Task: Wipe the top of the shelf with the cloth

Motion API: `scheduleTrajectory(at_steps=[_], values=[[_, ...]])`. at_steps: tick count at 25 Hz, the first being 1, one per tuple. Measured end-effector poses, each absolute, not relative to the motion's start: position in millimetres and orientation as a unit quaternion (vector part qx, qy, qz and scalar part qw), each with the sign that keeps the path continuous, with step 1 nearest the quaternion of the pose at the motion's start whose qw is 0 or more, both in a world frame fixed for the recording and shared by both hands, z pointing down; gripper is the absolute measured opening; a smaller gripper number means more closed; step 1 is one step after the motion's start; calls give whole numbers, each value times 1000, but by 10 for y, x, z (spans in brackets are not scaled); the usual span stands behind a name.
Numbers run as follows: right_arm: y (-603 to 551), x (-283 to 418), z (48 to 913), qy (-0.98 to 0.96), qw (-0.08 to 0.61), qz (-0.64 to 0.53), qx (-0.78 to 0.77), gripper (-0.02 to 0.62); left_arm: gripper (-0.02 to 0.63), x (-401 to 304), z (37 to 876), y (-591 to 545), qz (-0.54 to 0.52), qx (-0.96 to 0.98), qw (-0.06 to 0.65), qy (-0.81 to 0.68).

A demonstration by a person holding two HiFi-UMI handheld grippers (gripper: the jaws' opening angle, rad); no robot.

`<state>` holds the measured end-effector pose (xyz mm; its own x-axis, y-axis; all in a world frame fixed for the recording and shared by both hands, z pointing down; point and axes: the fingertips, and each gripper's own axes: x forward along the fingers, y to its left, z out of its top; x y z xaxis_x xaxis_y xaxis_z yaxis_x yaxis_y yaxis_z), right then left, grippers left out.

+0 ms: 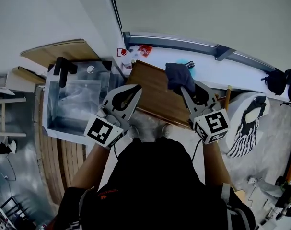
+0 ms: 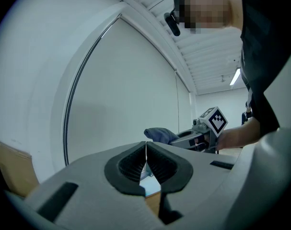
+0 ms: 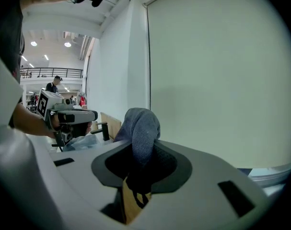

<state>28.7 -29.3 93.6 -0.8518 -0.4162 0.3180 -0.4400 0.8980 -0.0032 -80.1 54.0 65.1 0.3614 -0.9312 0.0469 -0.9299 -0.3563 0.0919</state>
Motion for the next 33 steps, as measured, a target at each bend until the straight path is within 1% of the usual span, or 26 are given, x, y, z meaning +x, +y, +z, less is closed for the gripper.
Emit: scheduleTrajectory(at_steps=[33], values=[[-300, 146, 1014, -963, 164, 42, 211, 92, 23, -817, 720, 483, -13, 825, 61, -562]])
